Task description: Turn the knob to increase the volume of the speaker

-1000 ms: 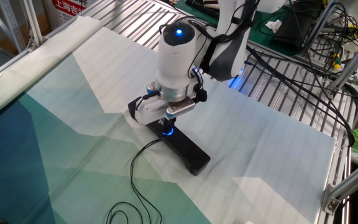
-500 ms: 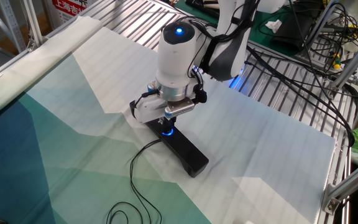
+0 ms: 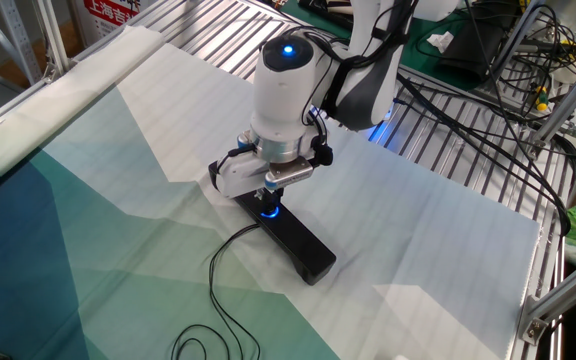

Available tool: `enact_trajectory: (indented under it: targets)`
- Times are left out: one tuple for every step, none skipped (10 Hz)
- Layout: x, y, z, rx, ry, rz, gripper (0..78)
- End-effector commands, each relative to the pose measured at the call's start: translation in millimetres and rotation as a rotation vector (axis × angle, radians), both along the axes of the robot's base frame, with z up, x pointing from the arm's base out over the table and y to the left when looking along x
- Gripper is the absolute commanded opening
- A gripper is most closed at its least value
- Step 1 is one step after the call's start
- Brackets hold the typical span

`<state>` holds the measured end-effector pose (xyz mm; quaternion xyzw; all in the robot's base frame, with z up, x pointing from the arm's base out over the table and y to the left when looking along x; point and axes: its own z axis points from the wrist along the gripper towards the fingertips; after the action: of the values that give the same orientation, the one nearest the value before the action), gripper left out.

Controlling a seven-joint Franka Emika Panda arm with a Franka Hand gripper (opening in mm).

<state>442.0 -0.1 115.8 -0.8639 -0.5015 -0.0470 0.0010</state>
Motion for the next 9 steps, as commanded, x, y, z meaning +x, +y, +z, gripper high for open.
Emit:
enact_trajectory:
  targets:
    - [7.8, -0.5, 5.3, 0.047, -0.009, -0.163, 1.2]
    - [7.9, -0.5, 5.3, 0.053, -0.001, -0.190, 1.2]
    - [7.9, -0.5, 5.3, 0.048, 0.025, -0.177, 1.2]
    - [7.9, -0.5, 5.3, 0.048, 0.029, -0.182, 1.2]
    - [7.9, -0.5, 5.3, 0.048, 0.049, -0.180, 1.2]
    - [7.9, -0.5, 5.3, 0.048, 0.049, -0.180, 1.2]
    - [7.9, -0.5, 5.3, 0.048, 0.079, -0.184, 1.2]
    - [7.9, -0.5, 5.3, 0.047, 0.082, -0.202, 1.2]
    - [7.9, -0.5, 5.3, 0.046, 0.079, -0.229, 1.2]
